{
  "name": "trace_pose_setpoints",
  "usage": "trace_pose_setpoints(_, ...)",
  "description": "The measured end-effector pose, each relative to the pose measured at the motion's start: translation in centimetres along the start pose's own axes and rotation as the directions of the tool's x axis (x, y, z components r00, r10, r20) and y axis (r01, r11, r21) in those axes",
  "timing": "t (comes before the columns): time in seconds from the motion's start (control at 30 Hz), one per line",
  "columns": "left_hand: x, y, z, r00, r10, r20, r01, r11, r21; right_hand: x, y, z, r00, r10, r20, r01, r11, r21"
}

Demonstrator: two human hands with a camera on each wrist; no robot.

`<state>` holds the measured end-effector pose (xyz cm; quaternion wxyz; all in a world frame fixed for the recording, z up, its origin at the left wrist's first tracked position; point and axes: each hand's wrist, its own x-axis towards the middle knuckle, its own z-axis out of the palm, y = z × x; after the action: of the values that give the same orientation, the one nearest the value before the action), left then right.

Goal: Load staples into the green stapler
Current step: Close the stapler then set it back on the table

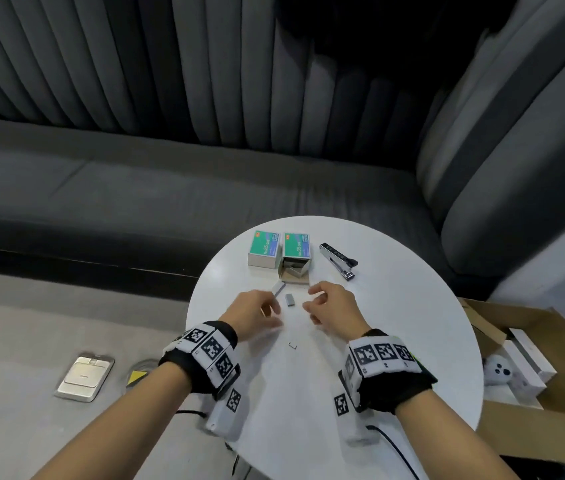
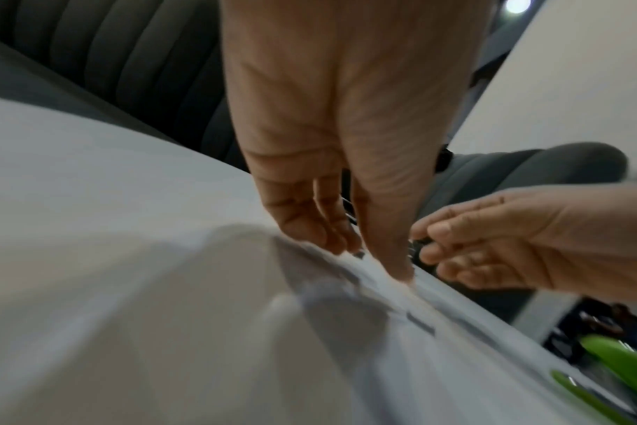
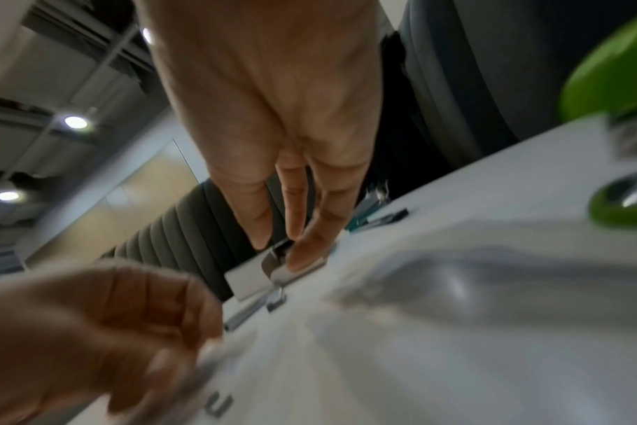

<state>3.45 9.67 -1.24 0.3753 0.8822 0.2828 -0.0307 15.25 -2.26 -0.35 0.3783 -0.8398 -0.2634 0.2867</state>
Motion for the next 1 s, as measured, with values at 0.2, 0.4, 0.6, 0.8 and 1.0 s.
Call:
trace_pose_setpoints(0.2,-1.4,1.3,2.1,0.986,0.103,0.128,-0.126,0.974,0.19,-2.9,0.7,-3.3,0.995,-0.049,-0.089,0.046,0.998,-0.042)
trace_pose_setpoints(0.4,-1.0,2.0,2.9,0.992,0.108,0.065,-0.118,0.975,0.188,-5.2,2.9,-6.2,0.979,-0.031,-0.203,-0.008,0.982,-0.189)
trace_pose_setpoints(0.6,-0.2,2.2,3.0,0.995,0.097,0.036,-0.102,0.975,0.196,-6.3,5.7,-6.9,0.994,0.088,-0.071,-0.108,0.918,-0.381)
trace_pose_setpoints(0.8,1.5,2.4,2.0,0.986,-0.015,-0.168,0.016,1.0,0.007,-6.7,6.9,-6.9,0.992,0.114,-0.05,-0.125,0.902,-0.414)
trace_pose_setpoints(1.0,1.6,2.6,1.9,0.974,-0.043,-0.222,0.025,0.996,-0.087,-7.0,7.3,-7.7,0.993,0.085,-0.085,-0.11,0.923,-0.369)
